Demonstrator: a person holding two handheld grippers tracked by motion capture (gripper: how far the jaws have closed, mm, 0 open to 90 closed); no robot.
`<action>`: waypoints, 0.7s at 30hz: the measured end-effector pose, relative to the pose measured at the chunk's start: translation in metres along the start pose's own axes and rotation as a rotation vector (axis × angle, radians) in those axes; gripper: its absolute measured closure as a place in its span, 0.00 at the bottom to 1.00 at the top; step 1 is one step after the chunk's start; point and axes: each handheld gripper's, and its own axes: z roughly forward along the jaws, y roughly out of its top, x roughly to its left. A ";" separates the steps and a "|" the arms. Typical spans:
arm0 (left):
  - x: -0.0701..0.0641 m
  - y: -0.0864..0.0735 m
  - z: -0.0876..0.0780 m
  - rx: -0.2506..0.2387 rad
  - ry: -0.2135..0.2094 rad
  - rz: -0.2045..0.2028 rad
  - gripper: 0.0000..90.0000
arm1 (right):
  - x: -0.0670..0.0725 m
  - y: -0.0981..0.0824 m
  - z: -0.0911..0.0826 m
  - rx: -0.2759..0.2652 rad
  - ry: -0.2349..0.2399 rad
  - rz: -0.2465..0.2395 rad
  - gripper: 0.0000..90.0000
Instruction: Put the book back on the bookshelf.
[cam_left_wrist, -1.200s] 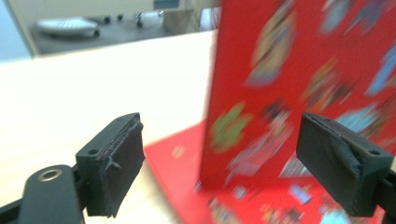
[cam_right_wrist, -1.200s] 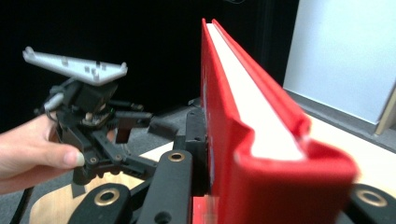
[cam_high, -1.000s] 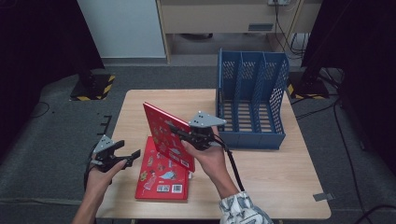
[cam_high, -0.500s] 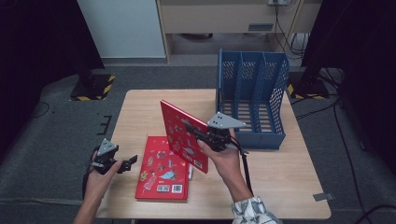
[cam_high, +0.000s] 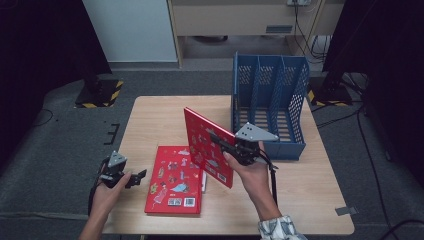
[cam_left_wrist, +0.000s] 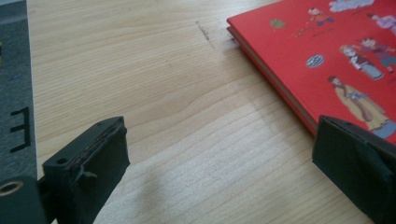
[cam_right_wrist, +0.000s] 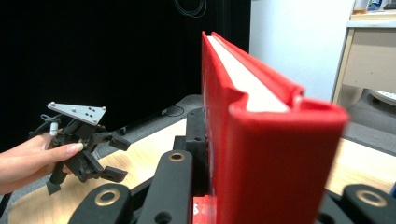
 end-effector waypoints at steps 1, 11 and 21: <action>0.000 0.000 0.000 0.004 0.002 0.001 0.03 | 0.000 0.000 -0.001 0.000 -0.001 0.000 0.89; 0.003 -0.002 0.001 0.013 0.019 -0.019 0.03 | -0.003 -0.003 -0.018 0.000 -0.011 -0.003 0.89; 0.004 -0.004 0.002 0.031 0.038 -0.018 0.03 | -0.009 -0.007 -0.038 -0.006 -0.022 0.004 0.89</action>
